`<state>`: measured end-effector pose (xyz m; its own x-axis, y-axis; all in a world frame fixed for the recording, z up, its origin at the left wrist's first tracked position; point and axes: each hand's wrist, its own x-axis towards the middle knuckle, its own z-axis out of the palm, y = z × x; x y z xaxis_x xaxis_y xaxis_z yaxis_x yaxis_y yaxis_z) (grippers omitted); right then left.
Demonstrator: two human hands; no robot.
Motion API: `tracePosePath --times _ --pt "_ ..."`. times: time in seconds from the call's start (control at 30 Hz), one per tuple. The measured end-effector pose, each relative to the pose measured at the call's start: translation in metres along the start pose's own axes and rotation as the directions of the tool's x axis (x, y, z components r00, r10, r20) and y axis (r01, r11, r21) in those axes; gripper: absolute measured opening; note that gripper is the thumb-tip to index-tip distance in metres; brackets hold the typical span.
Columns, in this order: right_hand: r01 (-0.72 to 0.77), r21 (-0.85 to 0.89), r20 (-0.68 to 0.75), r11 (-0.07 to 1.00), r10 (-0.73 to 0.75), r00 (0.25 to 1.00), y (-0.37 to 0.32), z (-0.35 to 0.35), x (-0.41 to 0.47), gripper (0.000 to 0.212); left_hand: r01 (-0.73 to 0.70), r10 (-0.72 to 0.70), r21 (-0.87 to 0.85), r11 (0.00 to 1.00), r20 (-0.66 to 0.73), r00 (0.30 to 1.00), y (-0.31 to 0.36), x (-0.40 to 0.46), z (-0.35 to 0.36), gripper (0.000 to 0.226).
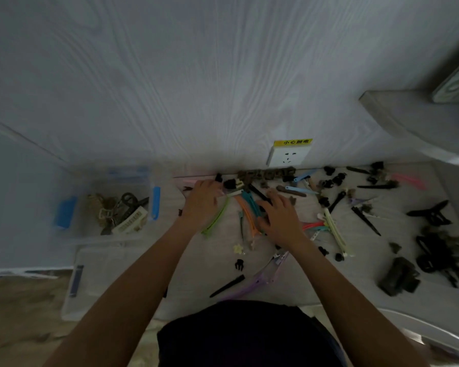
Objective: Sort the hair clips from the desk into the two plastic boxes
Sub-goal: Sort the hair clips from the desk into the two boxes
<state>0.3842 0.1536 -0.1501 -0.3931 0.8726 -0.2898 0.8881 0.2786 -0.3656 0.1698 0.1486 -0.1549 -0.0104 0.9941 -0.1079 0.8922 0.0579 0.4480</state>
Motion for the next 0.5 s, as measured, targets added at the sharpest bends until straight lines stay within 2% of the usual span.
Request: tracePosePath --times 0.13,0.2,0.27,0.4,0.5 --pt "0.033 0.064 -0.124 0.997 -0.025 0.992 0.013 -0.005 -0.003 0.035 -0.017 0.019 0.036 0.999 -0.047 0.999 0.002 0.005 0.003 0.032" --pt "0.023 0.08 -0.209 0.997 -0.006 0.978 0.024 -0.009 -0.01 0.034 -0.03 0.034 0.034 0.999 -0.116 0.993 0.006 0.007 0.003 0.028" --pt "0.006 0.103 -0.262 0.995 0.021 0.965 0.037 -0.011 -0.014 0.038 -0.061 0.064 0.025 0.998 -0.15 0.987 0.014 0.013 0.001 0.033" --pt "-0.069 0.067 -0.186 0.995 0.08 0.979 0.056 -0.01 -0.019 0.046 -0.023 0.028 0.075 0.997 -0.063 0.998 0.023 0.024 0.007 0.042" --pt "-0.095 0.1 -0.172 0.99 0.111 0.979 0.065 -0.004 -0.029 0.038 -0.012 0.016 0.068 0.998 -0.063 0.998 0.026 0.019 0.014 0.033"
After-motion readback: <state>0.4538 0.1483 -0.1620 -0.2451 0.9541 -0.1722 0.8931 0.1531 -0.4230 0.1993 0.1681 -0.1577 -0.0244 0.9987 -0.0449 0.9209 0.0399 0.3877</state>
